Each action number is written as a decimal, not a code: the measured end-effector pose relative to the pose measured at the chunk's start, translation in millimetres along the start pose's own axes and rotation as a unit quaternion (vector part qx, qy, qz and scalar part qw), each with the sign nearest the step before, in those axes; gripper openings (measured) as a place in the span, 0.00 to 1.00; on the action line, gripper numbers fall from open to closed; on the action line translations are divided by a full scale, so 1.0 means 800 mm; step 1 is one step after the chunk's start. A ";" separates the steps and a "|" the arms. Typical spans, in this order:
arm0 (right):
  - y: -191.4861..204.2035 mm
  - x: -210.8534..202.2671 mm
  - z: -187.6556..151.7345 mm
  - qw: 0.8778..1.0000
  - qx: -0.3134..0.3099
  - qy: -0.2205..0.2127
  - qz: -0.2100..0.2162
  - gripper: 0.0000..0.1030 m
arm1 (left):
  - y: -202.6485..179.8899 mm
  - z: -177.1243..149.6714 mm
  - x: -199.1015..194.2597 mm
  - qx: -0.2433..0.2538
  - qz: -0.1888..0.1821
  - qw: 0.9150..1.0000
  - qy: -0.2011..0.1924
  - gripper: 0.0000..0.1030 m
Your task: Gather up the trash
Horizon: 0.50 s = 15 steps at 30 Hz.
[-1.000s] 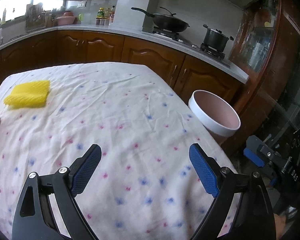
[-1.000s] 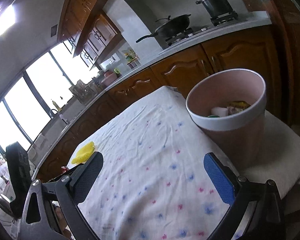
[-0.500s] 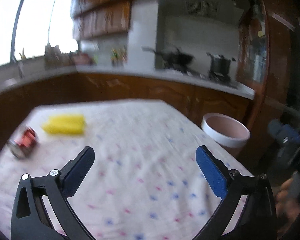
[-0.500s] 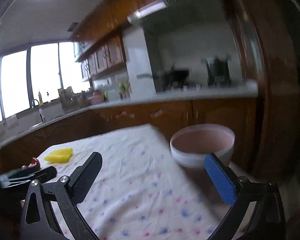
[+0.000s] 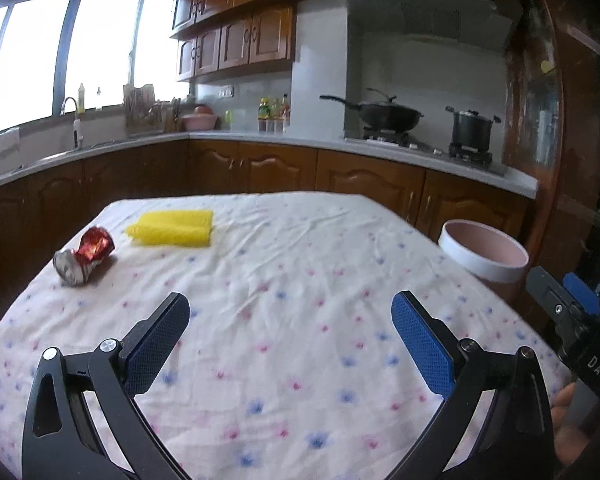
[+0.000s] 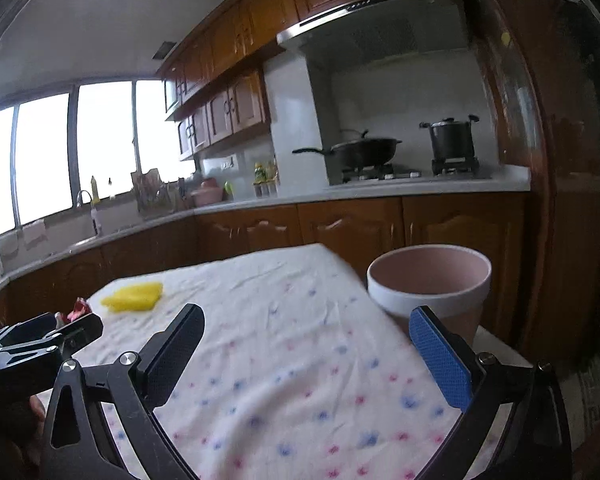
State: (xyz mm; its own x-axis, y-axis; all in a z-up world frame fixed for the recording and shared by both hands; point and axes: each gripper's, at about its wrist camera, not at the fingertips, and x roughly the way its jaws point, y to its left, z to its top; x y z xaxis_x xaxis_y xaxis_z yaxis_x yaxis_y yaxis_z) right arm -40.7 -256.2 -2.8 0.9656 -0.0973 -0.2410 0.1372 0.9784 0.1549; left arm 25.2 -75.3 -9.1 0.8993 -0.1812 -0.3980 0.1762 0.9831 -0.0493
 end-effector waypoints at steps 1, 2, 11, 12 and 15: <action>0.002 0.001 -0.003 1.000 -0.004 0.005 0.001 1.00 | 0.001 -0.003 0.001 0.000 0.003 1.000 0.003 1.00; 0.004 0.003 -0.006 1.000 -0.009 0.008 0.001 1.00 | 0.002 -0.005 0.001 0.000 0.008 1.000 0.004 1.00; 0.013 0.000 -0.019 1.000 -0.027 0.003 0.009 1.00 | 0.007 -0.012 -0.002 0.000 0.014 1.000 0.007 1.00; 0.013 0.000 -0.019 1.000 -0.027 0.004 0.010 1.00 | 0.007 -0.012 -0.002 0.000 0.014 1.000 0.007 1.00; 0.013 0.001 -0.020 1.000 -0.029 0.003 0.011 1.00 | 0.007 -0.013 -0.002 0.001 0.014 1.000 0.009 1.00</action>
State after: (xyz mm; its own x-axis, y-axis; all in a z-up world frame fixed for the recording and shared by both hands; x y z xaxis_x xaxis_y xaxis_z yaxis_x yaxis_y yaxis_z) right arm -41.9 -243.1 -16.4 0.9667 -0.0741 -0.2448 0.1024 0.9892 0.1051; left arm 20.8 -68.9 -18.2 0.8968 -0.1527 -0.4153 0.1515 0.9878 -0.0359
